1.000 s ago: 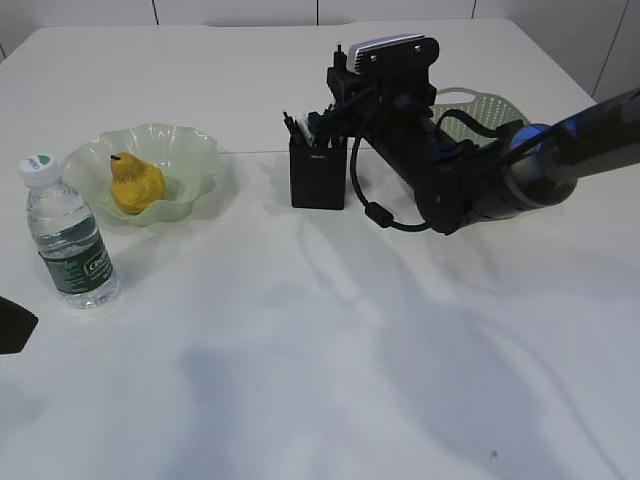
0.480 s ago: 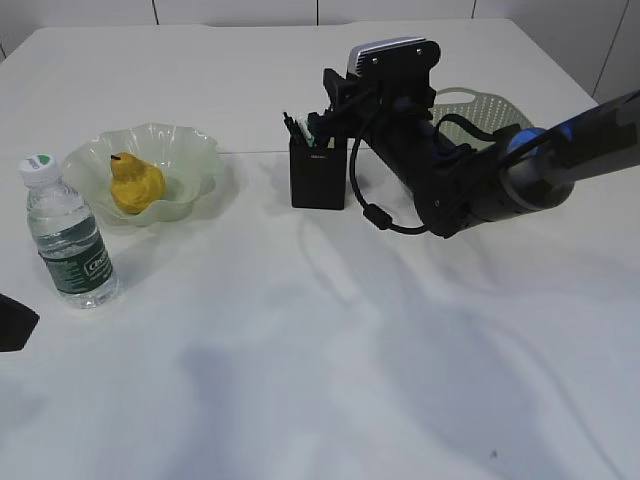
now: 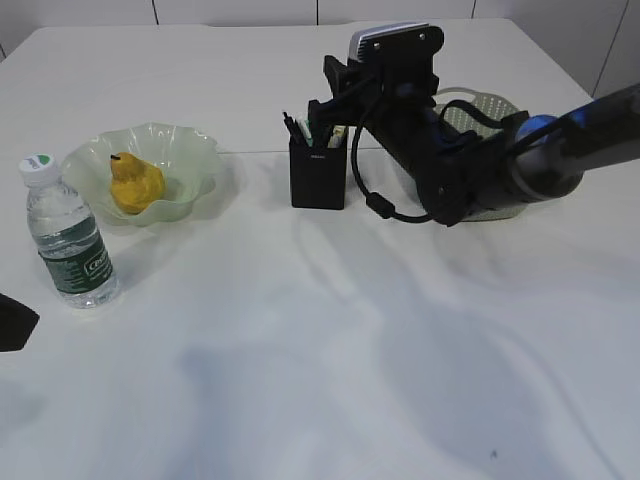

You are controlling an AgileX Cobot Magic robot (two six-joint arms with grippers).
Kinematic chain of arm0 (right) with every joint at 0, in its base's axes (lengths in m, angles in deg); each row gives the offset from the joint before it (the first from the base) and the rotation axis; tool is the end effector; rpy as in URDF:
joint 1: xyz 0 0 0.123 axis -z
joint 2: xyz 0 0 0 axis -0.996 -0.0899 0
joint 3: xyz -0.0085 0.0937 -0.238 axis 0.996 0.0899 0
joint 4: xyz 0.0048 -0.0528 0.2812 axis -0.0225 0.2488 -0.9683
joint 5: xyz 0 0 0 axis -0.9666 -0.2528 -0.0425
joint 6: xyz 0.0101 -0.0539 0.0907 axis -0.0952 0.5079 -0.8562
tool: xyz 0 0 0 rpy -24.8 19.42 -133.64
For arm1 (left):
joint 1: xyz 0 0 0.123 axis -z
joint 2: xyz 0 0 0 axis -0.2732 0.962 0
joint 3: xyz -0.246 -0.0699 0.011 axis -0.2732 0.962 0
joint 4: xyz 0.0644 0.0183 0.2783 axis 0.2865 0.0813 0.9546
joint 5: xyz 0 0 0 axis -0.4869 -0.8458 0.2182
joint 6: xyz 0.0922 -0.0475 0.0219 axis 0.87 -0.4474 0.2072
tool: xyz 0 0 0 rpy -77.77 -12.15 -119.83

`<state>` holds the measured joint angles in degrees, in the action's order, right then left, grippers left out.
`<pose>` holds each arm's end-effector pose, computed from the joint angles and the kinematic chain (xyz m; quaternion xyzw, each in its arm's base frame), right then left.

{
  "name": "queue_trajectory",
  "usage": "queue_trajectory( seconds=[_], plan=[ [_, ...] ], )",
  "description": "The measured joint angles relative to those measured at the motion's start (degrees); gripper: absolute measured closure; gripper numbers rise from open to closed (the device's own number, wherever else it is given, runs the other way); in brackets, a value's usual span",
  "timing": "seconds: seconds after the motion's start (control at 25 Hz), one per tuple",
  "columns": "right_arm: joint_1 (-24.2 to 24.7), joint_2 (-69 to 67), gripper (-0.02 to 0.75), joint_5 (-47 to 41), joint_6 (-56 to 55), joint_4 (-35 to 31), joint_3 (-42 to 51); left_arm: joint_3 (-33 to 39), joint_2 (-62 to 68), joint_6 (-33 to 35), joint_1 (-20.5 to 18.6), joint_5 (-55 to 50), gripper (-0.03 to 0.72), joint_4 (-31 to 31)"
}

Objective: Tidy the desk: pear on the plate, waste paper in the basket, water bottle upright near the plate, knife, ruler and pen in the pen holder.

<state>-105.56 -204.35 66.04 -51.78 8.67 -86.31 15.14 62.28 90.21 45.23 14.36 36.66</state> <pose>0.4798 0.1798 0.1345 -0.1262 0.6521 0.1158 0.7386 0.1983 -0.1290 0.2631 0.2145 0.9288 -0.1538 0.2600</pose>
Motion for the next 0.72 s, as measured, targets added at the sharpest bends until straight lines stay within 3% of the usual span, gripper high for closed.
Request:
queue_trajectory(
  seconds=[0.2, 0.72],
  plan=[
    [0.0, 5.2, 0.461, -7.2, 2.2, 0.0, 0.0, 0.0, 0.0, 0.0, 0.0, 0.1, 0.449, 0.0],
    [0.0, 23.4, 0.460, -38.7, 5.4, 0.0, 0.0, 0.0, 0.0, 0.0, 0.0, 0.2, 0.449, 0.0]
  ],
)
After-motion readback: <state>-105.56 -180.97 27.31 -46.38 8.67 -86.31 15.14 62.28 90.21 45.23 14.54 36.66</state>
